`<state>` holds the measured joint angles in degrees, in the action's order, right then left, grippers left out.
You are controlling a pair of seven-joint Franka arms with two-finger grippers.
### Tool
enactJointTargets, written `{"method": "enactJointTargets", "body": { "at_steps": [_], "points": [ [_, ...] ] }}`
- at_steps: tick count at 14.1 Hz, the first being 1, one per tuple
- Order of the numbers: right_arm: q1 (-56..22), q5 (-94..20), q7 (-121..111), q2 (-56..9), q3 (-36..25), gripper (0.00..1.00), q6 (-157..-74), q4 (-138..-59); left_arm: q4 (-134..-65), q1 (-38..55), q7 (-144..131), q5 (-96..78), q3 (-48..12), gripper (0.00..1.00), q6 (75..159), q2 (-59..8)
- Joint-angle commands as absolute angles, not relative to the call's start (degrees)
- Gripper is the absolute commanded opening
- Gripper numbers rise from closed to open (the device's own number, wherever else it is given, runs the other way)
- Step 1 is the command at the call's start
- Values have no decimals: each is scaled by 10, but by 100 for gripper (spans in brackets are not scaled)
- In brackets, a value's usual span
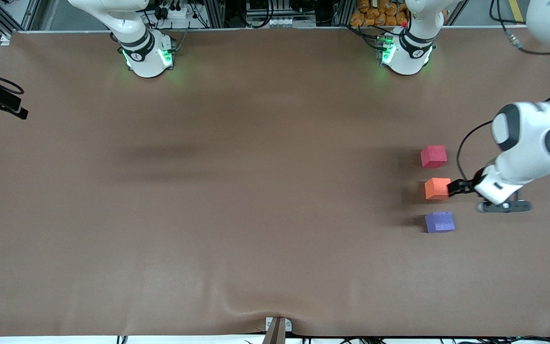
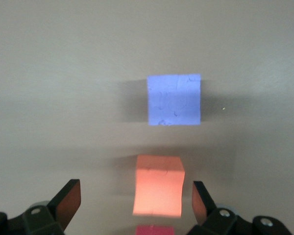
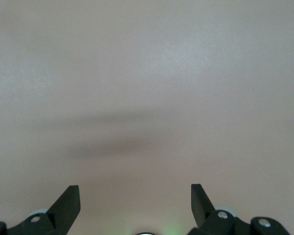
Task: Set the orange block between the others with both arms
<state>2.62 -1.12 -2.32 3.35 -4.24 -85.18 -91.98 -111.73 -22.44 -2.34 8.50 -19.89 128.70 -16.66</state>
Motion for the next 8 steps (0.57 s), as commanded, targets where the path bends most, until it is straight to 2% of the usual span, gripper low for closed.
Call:
{"method": "enactJointTargets", "body": {
  "at_steps": [1, 3, 5, 8],
  "points": [
    [31, -8, -14, 25, -40, 100, -847, -904, -1019, -229, -9, 76, -205, 100, 1151, -135],
    [31, -8, -14, 25, -39, 100, -847, -905, -915, -223, -9, 74, -211, 100, 1052, -136],
    [30, -8, -14, 25, -40, 100, -847, -905, -835, -225, -14, 69, -234, 100, 993, -135],
    [30, -9, -14, 25, -39, 100, -846, -905, -815, -229, -25, 15, -231, 100, 946, -100]
  ]
}}
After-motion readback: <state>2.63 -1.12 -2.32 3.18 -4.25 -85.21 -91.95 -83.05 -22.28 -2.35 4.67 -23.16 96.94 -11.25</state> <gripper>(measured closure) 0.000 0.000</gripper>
